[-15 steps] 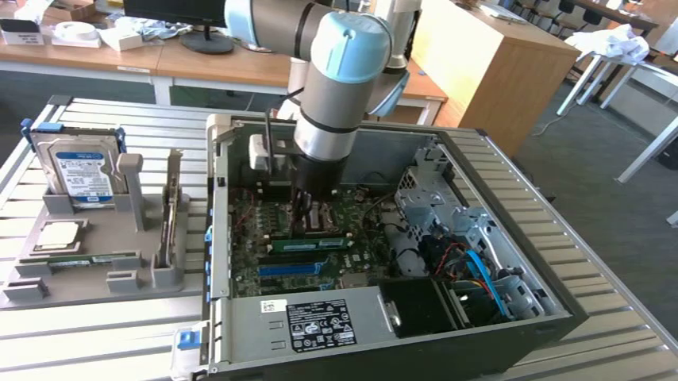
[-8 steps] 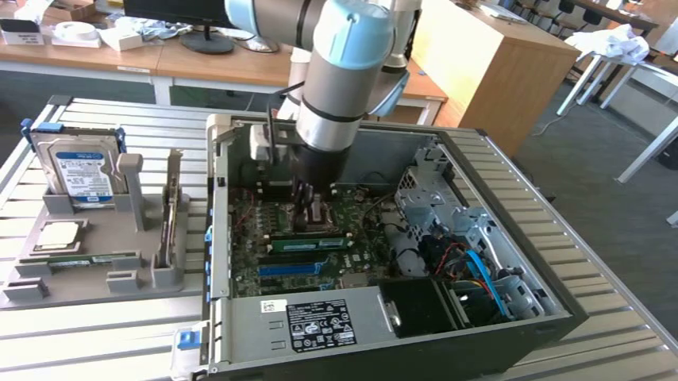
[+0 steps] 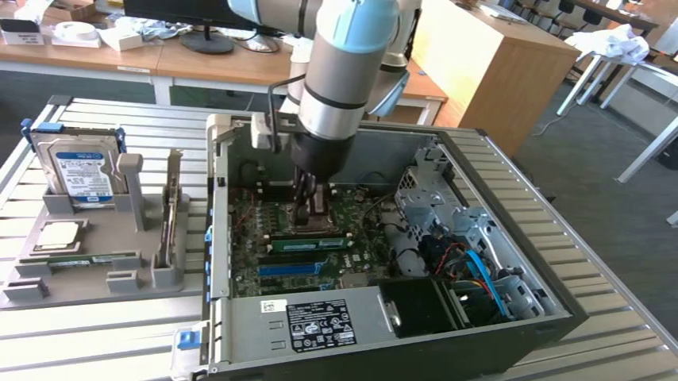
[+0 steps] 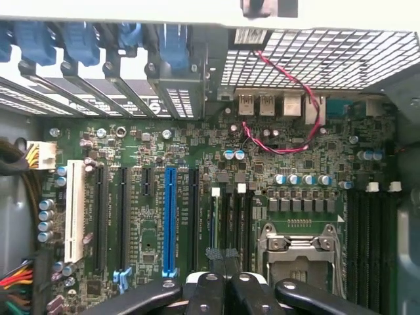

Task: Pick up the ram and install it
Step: 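Press down the ram until it locks into place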

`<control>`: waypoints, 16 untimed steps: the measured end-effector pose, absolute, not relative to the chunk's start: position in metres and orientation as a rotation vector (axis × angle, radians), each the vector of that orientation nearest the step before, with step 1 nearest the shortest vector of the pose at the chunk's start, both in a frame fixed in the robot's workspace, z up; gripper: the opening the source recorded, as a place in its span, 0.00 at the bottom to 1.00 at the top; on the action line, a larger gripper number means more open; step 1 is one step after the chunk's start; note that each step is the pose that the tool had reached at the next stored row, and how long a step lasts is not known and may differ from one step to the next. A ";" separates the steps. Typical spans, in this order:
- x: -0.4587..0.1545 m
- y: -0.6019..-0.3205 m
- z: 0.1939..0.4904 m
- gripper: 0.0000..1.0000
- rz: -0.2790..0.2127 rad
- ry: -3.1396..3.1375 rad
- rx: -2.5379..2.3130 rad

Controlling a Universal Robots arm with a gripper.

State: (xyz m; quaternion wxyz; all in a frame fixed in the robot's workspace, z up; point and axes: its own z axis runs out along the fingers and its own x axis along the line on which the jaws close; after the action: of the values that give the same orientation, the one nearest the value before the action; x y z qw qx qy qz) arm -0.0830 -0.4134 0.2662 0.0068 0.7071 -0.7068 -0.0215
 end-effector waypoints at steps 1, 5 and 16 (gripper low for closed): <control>-0.083 -0.413 0.268 0.10 -0.067 -2.211 2.212; -0.083 -0.413 0.274 0.10 -0.067 -2.211 2.212; -0.083 -0.413 0.293 0.10 -0.067 -2.211 2.212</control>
State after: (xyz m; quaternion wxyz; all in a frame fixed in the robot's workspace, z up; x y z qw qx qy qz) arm -0.0828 -0.4134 0.2932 0.0069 0.7071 -0.7068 -0.0214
